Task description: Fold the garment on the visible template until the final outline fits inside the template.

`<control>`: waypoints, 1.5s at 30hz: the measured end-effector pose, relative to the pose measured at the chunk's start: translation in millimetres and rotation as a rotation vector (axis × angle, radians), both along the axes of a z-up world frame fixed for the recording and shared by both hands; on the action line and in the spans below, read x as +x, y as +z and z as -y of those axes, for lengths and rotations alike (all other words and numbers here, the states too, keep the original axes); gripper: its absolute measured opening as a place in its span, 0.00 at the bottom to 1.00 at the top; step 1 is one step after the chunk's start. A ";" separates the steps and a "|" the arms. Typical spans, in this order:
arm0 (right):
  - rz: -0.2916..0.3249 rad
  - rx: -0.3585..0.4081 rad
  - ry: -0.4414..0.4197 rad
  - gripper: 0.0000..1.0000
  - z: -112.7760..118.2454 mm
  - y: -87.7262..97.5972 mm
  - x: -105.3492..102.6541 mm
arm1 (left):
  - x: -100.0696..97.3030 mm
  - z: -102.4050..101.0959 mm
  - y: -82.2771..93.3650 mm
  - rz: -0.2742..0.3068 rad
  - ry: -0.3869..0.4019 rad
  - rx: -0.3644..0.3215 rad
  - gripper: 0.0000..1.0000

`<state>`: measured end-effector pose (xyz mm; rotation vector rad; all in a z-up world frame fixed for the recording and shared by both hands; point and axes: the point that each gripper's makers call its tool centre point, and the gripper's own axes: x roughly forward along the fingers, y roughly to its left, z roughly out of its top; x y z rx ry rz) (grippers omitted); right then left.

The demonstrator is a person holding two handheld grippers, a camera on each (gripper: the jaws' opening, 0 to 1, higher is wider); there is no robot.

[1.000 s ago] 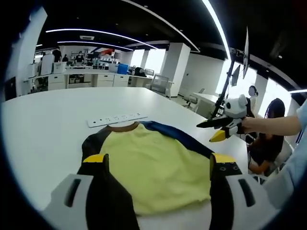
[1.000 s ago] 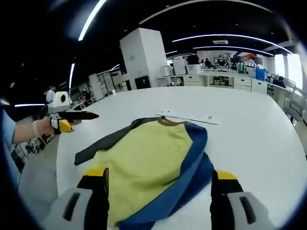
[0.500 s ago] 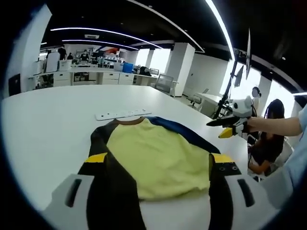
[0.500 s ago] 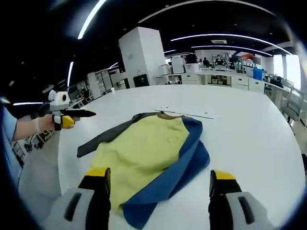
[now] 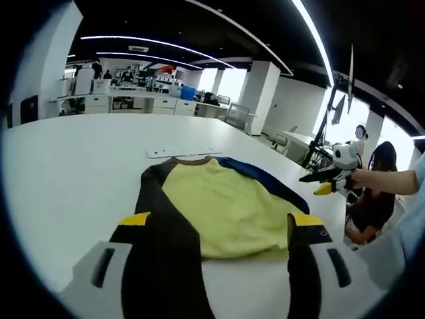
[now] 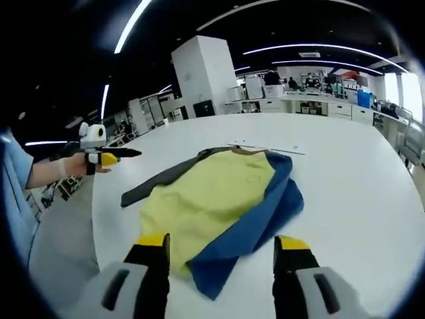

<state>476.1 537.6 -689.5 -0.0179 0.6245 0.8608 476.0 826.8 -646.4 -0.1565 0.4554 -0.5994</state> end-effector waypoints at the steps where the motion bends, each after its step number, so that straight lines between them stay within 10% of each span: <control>1: -0.002 -0.001 0.002 0.56 0.3 -0.7 -1.3 | -1.5 -0.6 -0.3 0.000 0.002 -0.002 0.79; 19: 0.026 -0.151 0.160 0.23 6.6 -27.6 -35.0 | -8.8 -10.5 3.4 0.001 0.024 -0.020 0.76; 23: 0.121 -0.283 0.215 0.16 9.0 -39.5 -35.9 | -9.9 -12.6 2.9 -0.003 0.029 -0.021 0.76; 45: 0.061 -0.246 0.178 0.00 -1.1 -48.1 -33.6 | -13.9 -12.2 1.5 -0.003 0.038 -0.043 0.74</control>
